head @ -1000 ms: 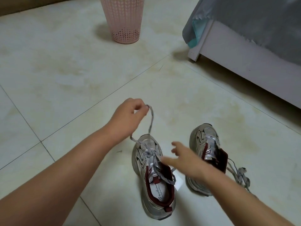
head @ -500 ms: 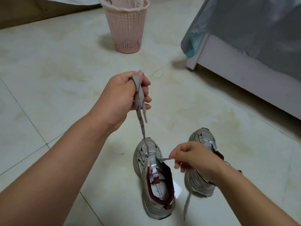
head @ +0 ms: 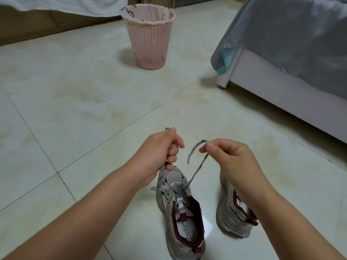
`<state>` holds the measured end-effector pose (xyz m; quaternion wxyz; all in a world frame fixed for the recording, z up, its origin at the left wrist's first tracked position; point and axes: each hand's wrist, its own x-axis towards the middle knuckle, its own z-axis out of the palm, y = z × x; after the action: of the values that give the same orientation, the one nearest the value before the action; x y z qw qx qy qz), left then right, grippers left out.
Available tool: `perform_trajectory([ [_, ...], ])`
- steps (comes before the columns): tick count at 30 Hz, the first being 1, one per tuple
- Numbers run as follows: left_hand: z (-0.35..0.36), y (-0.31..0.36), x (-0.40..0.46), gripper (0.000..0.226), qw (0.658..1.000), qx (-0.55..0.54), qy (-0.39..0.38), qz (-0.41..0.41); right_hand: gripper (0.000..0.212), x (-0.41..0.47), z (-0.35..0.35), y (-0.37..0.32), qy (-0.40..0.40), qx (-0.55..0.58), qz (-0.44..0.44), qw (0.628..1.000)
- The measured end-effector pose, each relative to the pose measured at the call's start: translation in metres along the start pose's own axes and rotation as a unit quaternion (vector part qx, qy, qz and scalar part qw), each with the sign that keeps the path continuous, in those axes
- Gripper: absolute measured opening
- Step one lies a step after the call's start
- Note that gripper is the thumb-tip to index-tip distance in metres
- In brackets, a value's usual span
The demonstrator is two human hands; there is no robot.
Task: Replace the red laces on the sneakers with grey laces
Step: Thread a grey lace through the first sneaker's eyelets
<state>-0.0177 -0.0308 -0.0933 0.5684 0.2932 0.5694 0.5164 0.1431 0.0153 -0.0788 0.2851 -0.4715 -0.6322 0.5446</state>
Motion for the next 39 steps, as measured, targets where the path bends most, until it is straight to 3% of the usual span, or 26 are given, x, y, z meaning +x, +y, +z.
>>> perform_trajectory([
  [2, 0.005, -0.006, -0.003, 0.034, 0.999, 0.039, -0.012, 0.021, 0.024, 0.0, 0.008, -0.001, 0.008, -0.016, -0.029, 0.999],
  [6, 0.014, -0.018, -0.007, 0.033, 0.997, 0.037, -0.053, 0.039, 0.019, -0.001, 0.029, -0.001, -0.012, 0.119, -0.004, 0.993],
  [12, 0.019, -0.027, -0.013, 0.033, 0.991, -0.123, -0.059, 0.012, 0.02, -0.005, 0.042, 0.01, -0.006, 0.006, -0.001, 1.0],
  [15, 0.019, -0.025, -0.011, 0.035, 0.994, -0.096, -0.05, 0.026, 0.025, -0.006, 0.046, 0.015, -0.023, -0.056, -0.006, 0.998],
  [23, 0.016, -0.025, -0.009, 0.03, 0.996, -0.075, -0.038, 0.02, 0.02, -0.007, 0.047, 0.028, -0.06, -0.033, 0.027, 0.997],
  [27, 0.004, -0.009, -0.006, 0.034, 0.996, -0.071, -0.028, 0.034, 0.024, -0.01, 0.039, 0.035, -0.139, -0.035, 0.05, 0.988],
  [29, 0.001, -0.006, -0.006, 0.032, 0.994, -0.102, -0.028, 0.027, 0.009, -0.005, 0.028, 0.04, -0.144, -0.025, 0.066, 0.987],
  [33, -0.003, -0.004, -0.008, 0.029, 0.992, -0.121, -0.016, 0.013, 0.014, 0.013, 0.008, 0.076, -0.058, -0.17, 0.11, 0.978],
  [39, 0.004, 0.031, -0.009, 0.031, 0.984, -0.15, -0.047, 0.086, 0.026, 0.018, 0.038, 0.129, -0.134, -0.359, 0.098, 0.918],
])
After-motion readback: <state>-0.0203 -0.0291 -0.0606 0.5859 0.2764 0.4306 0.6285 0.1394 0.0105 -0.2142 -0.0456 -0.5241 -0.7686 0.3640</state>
